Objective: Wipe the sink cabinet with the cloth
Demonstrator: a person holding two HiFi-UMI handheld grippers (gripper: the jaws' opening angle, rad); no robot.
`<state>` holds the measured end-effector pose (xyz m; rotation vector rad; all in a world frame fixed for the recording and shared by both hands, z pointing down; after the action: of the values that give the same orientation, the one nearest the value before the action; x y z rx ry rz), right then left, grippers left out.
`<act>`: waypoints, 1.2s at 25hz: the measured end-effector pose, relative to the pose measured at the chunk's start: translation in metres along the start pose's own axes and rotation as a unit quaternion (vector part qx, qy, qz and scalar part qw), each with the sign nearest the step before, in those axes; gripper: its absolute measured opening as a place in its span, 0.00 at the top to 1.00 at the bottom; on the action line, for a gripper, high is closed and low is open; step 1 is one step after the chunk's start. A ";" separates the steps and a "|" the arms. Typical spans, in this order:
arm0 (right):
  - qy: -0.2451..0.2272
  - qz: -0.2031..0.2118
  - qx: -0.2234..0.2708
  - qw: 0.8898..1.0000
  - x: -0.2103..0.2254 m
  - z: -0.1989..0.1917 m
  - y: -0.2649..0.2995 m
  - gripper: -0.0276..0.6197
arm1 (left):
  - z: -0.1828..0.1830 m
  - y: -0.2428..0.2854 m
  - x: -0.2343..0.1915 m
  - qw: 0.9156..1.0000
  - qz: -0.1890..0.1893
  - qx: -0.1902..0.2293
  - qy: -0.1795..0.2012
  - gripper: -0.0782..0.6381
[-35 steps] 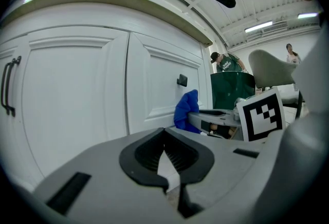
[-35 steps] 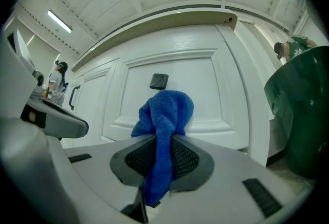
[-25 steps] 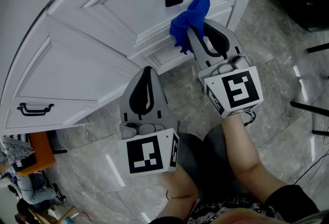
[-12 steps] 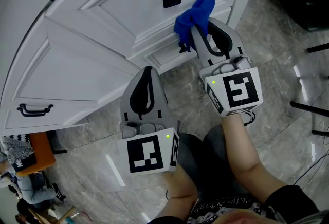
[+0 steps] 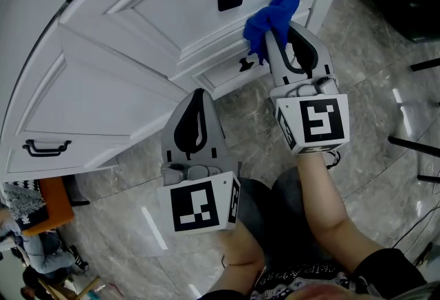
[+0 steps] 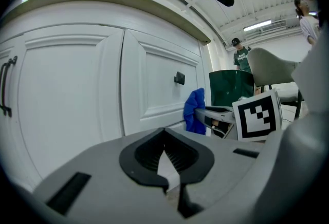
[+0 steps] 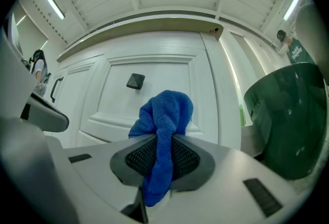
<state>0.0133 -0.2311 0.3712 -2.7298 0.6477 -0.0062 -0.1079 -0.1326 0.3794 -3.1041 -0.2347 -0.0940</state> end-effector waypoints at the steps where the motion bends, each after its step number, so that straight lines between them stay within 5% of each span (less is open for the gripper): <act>1: -0.001 -0.008 0.000 1.000 0.002 -0.001 0.000 0.84 | 0.000 0.000 0.000 1.000 0.000 0.000 0.000 0.88; 8: -0.012 -0.060 0.007 0.998 0.016 -0.001 -0.002 0.84 | -0.002 0.001 0.000 1.000 0.000 -0.001 0.000 0.88; 30: -0.026 -0.109 0.019 0.994 0.043 -0.005 -0.006 0.84 | -0.010 0.010 0.004 1.000 -0.006 -0.007 -0.002 0.88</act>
<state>0.0544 -0.2469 0.3752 -2.7389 0.3307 0.0006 -0.1026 -0.1425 0.3897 -3.1172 -0.2535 -0.0886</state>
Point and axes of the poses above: the fingertips, and each gripper's own axes: y forward along the fingers, x to its right, z out of its top, the point moved 1 cm from there along -y, backward along the fingers, and after that the axes turned 13 degrees about x, right-handed, at the moved point
